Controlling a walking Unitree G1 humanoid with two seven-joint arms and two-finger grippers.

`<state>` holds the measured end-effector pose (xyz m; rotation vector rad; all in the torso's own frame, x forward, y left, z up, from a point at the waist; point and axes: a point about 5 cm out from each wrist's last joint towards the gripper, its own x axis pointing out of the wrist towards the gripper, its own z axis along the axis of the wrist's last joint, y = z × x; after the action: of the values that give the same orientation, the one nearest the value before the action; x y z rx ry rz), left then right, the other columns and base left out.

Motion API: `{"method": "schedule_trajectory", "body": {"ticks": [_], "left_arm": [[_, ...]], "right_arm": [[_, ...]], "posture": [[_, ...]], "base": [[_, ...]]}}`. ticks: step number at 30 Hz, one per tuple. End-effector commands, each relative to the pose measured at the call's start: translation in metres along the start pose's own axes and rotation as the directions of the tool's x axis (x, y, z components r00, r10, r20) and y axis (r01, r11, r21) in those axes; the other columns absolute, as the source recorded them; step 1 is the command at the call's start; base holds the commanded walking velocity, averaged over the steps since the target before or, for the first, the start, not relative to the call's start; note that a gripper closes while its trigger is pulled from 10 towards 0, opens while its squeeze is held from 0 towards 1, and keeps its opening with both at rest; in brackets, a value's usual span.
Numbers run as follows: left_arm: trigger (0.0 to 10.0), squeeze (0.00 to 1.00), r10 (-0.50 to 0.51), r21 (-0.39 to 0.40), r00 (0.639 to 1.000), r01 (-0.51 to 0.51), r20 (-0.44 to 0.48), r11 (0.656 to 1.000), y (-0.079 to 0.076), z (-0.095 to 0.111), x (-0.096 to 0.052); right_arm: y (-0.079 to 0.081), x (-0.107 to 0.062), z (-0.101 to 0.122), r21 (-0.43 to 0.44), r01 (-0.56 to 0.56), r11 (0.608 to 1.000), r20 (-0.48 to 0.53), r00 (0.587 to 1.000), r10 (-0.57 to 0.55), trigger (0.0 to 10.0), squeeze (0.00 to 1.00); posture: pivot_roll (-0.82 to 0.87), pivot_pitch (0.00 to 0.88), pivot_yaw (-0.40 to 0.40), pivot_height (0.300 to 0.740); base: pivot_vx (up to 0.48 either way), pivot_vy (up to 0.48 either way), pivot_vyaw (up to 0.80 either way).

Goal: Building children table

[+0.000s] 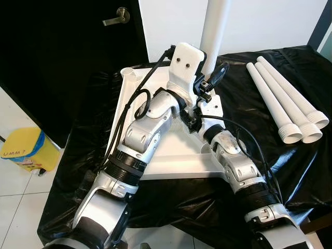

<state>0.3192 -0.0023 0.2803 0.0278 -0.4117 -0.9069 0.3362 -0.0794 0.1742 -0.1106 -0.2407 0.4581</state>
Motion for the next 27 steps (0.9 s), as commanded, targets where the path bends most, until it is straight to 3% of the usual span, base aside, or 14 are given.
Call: {"method": "schedule_trajectory", "body": {"ticks": [1, 10, 11, 12, 13, 14, 18, 23, 24, 26, 27], "left_arm": [[10.0, 0.00, -0.096, -0.007, 0.995, 0.096, 0.023, 0.995, -0.018, 0.002, 0.005], [10.0, 0.00, -0.088, 0.000, 0.996, 0.088, 0.028, 0.996, -0.017, 0.003, 0.005], [10.0, 0.00, -0.084, 0.008, 0.996, 0.084, 0.027, 0.996, -0.016, 0.002, 0.004], [10.0, 0.00, -0.084, 0.008, 0.996, 0.084, 0.027, 0.996, -0.016, 0.002, 0.004], [10.0, 0.75, -0.078, 0.001, 0.997, 0.078, 0.028, 0.997, -0.016, 0.001, 0.004], [10.0, 1.00, -0.066, -0.028, 0.997, 0.067, 0.033, 0.997, -0.014, 0.001, 0.004], [10.0, 1.00, -0.056, -0.067, 0.998, 0.059, 0.038, 0.996, -0.012, 0.001, 0.002], [10.0, 1.00, -0.048, -0.016, 0.998, 0.049, 0.035, 0.999, -0.012, 0.002, 0.001], [10.0, 0.82, -0.037, 0.000, 0.999, 0.037, 0.035, 0.999, -0.012, 0.002, 0.001], [10.0, 0.82, -0.030, 0.008, 0.999, 0.030, 0.036, 1.000, -0.012, 0.001, 0.001], [10.0, 0.00, -0.017, 0.019, 0.999, 0.016, 0.042, 1.000, -0.011, 0.002, 0.000]], "right_arm": [[0.008, 0.007, 0.002, 0.005, -0.033, 0.999, -0.001, 0.999, 0.033, 0.0, 0.00], [0.007, 0.008, 0.002, 0.019, -0.019, 1.000, -0.001, 1.000, 0.019, 0.0, 0.00], [0.005, 0.008, 0.001, 0.023, -0.002, 1.000, -0.006, 1.000, 0.003, 7.2, 0.00], [0.005, 0.008, 0.001, 0.023, -0.002, 1.000, -0.006, 1.000, 0.003, 7.2, 0.00], [0.004, 0.009, 0.000, 0.033, 0.011, 0.999, -0.012, 1.000, -0.010, 10.0, 0.00], [0.002, 0.009, -0.001, 0.042, 0.028, 0.999, -0.017, 0.999, -0.027, 10.0, 0.00], [-0.004, 0.008, -0.003, 0.077, 0.081, 0.994, -0.027, 0.996, -0.079, 10.0, 0.00], [-0.012, 0.006, -0.004, 0.117, 0.156, 0.981, -0.032, 0.988, -0.153, 10.0, 0.00], [-0.015, 0.005, -0.004, 0.119, 0.176, 0.977, -0.034, 0.984, -0.174, 10.0, 0.00], [-0.017, 0.004, -0.004, 0.119, 0.188, 0.975, -0.035, 0.982, -0.185, 10.0, 0.00], [-0.021, 0.002, -0.005, 0.126, 0.219, 0.968, -0.038, 0.976, -0.216, 10.0, 0.00]], "posture": [[-0.14, 0.000, 0.080, 0.740], [-0.13, 0.000, 0.076, 0.740], [-0.13, 0.000, 0.074, 0.740], [-0.13, 0.000, 0.074, 0.740], [-0.13, 0.000, 0.074, 0.740], [-0.13, 0.000, 0.073, 0.740], [-0.13, 0.000, 0.071, 0.740], [-0.13, 0.000, 0.070, 0.740], [-0.13, 0.000, 0.067, 0.740], [-0.13, 0.000, 0.067, 0.740], [-0.13, 0.000, 0.064, 0.740]], "base": [[0.000, 0.000, 0.00], [0.000, 0.000, 0.00], [0.000, 0.000, 0.00], [0.000, 0.000, 0.00], [0.000, 0.000, 0.00], [0.000, 0.000, 0.00], [0.000, 0.000, 0.00], [0.000, 0.000, 0.00], [0.000, 0.000, 0.00], [0.000, 0.000, 0.00], [0.000, 0.000, 0.00]]}}
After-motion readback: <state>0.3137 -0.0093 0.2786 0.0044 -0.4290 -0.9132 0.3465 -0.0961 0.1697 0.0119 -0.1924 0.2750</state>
